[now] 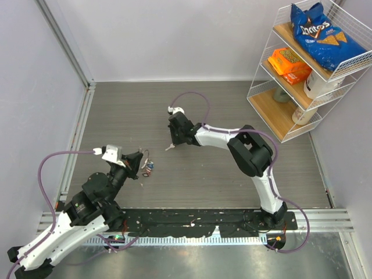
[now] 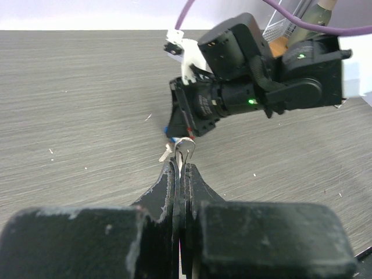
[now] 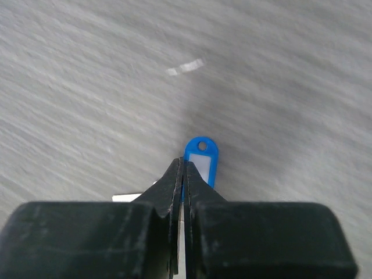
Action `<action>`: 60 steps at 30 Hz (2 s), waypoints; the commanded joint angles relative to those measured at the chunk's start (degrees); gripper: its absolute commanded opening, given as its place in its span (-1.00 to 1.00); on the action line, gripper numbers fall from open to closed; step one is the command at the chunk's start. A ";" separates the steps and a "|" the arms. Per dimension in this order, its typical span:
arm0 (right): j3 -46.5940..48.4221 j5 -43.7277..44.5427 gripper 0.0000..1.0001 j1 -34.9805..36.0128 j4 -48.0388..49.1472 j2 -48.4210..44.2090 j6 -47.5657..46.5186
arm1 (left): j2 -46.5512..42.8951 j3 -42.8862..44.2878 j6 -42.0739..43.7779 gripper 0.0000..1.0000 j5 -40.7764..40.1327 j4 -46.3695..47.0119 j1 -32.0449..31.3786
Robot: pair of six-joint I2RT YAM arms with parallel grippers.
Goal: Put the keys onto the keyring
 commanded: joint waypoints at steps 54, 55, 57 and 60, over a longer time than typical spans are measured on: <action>-45.15 9.79 0.22 16.96 -4.90 -56.83 -44.37 | -0.23 -1.10 2.58 -1.00 6.19 5.83 0.00; -45.77 8.74 0.24 16.96 -3.15 -56.66 -50.96 | -0.32 -1.18 2.58 -1.00 6.19 5.83 0.00; -47.88 8.46 0.27 16.87 -0.33 -55.96 -61.51 | -0.49 -1.19 2.41 -1.00 6.63 5.74 0.00; -50.07 2.34 0.29 15.12 1.96 -55.33 -67.80 | -1.46 -1.45 2.32 -1.00 6.90 6.09 0.00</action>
